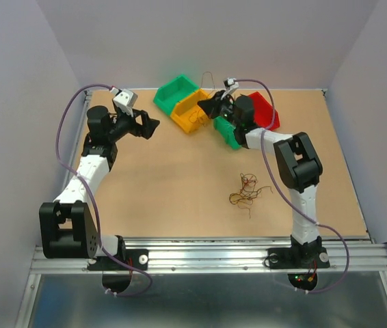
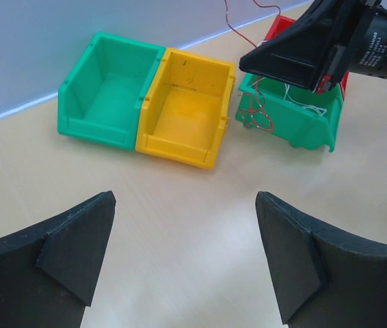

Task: Untangle the cables

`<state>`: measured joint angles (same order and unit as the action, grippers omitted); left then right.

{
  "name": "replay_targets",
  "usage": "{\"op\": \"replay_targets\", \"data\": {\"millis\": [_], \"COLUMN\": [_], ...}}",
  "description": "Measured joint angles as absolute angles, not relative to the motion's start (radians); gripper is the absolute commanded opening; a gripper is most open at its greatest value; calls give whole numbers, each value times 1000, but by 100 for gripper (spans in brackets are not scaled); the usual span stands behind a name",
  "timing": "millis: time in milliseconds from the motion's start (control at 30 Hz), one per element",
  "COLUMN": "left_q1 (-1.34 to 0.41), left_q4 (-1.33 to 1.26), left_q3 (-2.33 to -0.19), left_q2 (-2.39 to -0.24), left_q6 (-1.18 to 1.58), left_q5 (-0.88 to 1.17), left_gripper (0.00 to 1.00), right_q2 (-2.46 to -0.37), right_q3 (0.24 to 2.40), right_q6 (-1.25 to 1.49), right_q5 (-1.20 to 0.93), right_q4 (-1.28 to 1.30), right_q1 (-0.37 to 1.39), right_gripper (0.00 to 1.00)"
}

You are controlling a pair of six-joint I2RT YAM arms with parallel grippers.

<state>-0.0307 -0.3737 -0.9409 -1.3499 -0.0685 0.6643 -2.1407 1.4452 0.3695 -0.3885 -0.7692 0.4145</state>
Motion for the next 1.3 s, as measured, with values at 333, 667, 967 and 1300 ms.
{"op": "replay_targets", "data": {"millis": [333, 667, 967, 1300], "left_q1": [-31, -31, -31, -31], "left_q4": [-418, -422, -422, -422], "left_q3": [-916, -916, -916, -916], "left_q2": [-1314, -1314, -1314, -1314], "left_q6": [-68, -69, -70, -70], "left_q5": [650, 651, 651, 652], "left_gripper": [95, 94, 95, 95], "right_q2": [-2374, -2474, -2473, -2471], "right_q3": [1721, 1742, 1705, 1652], "right_q6": [470, 490, 465, 445], "right_q5": [-412, -384, -340, -290], "right_q4": [-996, -1142, -1206, -1214], "right_q1": [420, 421, 434, 447], "right_gripper": [0, 22, 31, 31]}}
